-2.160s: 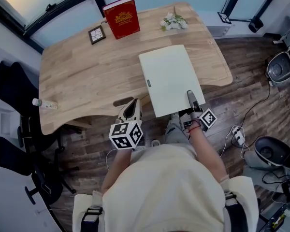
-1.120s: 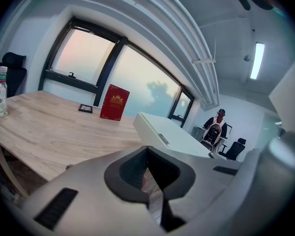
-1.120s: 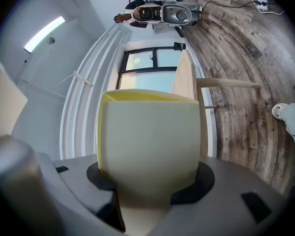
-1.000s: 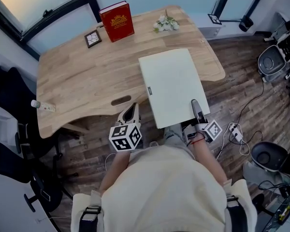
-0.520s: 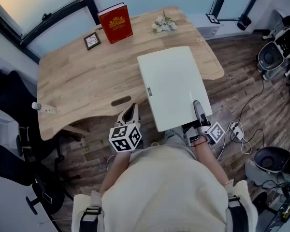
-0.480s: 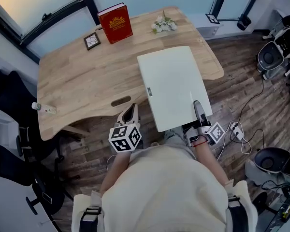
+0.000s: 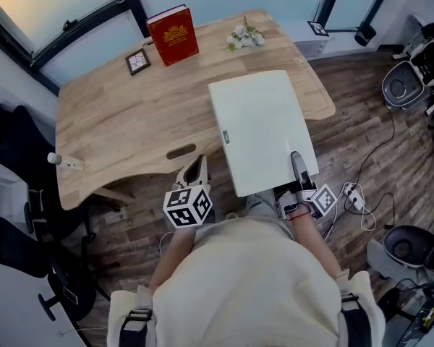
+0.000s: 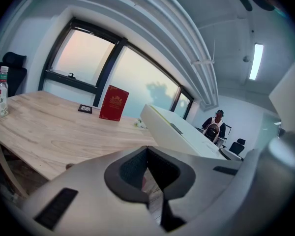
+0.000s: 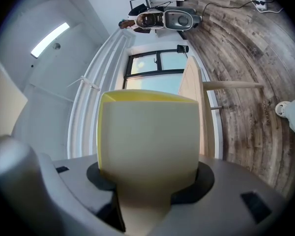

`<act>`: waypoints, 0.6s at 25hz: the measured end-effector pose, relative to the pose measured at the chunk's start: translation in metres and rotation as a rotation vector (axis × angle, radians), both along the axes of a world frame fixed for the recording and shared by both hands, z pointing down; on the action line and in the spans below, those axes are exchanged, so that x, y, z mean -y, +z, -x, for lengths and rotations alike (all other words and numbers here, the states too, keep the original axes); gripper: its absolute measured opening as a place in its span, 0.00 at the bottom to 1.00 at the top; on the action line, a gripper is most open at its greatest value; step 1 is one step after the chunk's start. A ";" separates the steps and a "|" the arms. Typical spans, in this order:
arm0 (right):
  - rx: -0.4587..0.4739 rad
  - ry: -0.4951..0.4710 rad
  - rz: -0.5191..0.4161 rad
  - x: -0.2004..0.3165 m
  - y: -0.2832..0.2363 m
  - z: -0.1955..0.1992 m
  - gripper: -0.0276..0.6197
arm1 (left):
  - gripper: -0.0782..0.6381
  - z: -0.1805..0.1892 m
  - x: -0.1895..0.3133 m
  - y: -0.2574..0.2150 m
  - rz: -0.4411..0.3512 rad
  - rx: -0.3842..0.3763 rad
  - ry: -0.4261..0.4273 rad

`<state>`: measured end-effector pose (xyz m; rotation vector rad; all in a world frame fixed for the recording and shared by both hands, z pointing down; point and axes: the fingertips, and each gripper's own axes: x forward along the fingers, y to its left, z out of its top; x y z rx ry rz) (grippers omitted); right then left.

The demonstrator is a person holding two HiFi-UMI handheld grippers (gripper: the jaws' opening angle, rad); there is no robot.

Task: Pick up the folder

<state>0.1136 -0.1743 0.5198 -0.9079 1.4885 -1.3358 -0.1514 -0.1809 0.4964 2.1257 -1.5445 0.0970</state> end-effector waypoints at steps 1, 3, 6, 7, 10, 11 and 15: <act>0.000 -0.002 0.001 0.000 0.000 0.001 0.47 | 0.14 0.000 0.000 0.000 0.001 0.000 0.000; -0.001 -0.007 0.000 0.001 0.001 0.003 0.47 | 0.14 0.002 0.001 0.002 0.002 0.000 -0.001; -0.001 -0.010 0.003 0.003 0.002 0.005 0.47 | 0.14 0.002 0.001 0.002 0.003 -0.002 -0.003; 0.000 -0.011 0.004 0.003 0.001 0.005 0.47 | 0.14 0.002 0.001 0.001 0.002 -0.003 -0.004; 0.004 -0.012 0.007 0.003 0.003 0.006 0.47 | 0.14 0.001 0.000 0.000 -0.003 -0.005 -0.005; 0.004 -0.012 0.010 0.003 0.003 0.006 0.47 | 0.14 0.002 0.000 0.000 -0.002 -0.006 -0.006; 0.003 -0.015 0.016 0.003 0.004 0.008 0.47 | 0.14 0.004 -0.001 0.001 0.003 -0.008 -0.008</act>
